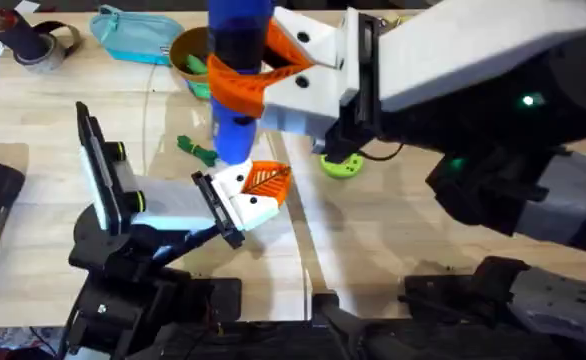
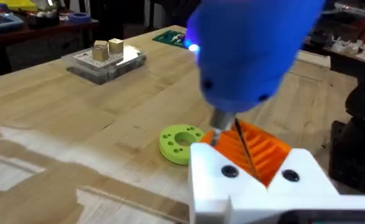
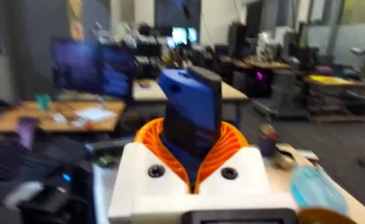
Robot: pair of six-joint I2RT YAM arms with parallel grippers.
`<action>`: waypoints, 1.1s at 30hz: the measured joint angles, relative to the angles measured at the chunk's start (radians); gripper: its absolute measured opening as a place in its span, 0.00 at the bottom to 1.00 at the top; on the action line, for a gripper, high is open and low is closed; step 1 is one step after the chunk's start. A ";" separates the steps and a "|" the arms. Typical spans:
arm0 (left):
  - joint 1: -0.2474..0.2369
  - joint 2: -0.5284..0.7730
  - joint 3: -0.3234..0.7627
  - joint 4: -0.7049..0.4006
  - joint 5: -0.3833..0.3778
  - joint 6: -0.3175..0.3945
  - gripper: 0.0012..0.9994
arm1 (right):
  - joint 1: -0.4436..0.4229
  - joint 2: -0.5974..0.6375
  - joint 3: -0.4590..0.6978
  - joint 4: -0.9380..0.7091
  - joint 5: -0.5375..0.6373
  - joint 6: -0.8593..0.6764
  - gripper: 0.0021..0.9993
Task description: Pick up the gripper from the table and insert it into the empty holder that is missing its gripper. Then pick up a screw, insert it into the mounting hole, and use the screwdriver to tighten it. Finally, clean up the table by picking up the vegetable and placing it into the bucket.
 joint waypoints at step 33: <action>0.000 0.000 0.000 0.000 0.000 0.000 0.01 | -0.394 0.324 0.002 -0.763 0.644 -1.377 0.02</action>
